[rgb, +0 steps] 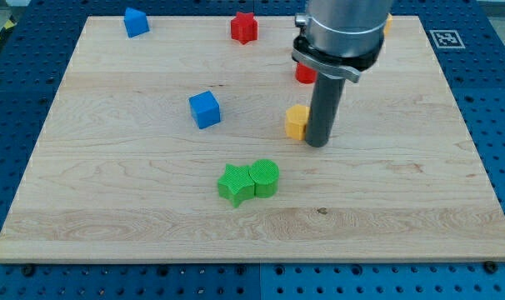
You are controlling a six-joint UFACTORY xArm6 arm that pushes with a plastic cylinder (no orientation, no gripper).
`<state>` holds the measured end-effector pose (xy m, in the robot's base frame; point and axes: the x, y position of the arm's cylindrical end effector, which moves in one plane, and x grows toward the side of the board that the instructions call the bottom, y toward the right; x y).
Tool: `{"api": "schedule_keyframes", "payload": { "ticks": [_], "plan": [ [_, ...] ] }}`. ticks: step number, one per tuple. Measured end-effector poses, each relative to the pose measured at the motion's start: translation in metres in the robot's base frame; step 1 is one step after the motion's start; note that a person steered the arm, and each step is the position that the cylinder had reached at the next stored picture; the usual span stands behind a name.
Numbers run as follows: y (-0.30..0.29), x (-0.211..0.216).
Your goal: Move the yellow hexagon to the center left of the board
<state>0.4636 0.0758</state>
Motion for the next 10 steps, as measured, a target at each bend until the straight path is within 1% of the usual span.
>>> {"api": "schedule_keyframes", "payload": {
  "ticks": [1,2,3,4,5,7,10],
  "plan": [
    [-0.027,-0.008],
    [-0.035,-0.034],
    [-0.032,-0.044],
    [-0.014,-0.046],
    [-0.01,-0.05],
    [-0.016,-0.087],
    [-0.018,-0.076]
  ]
}}
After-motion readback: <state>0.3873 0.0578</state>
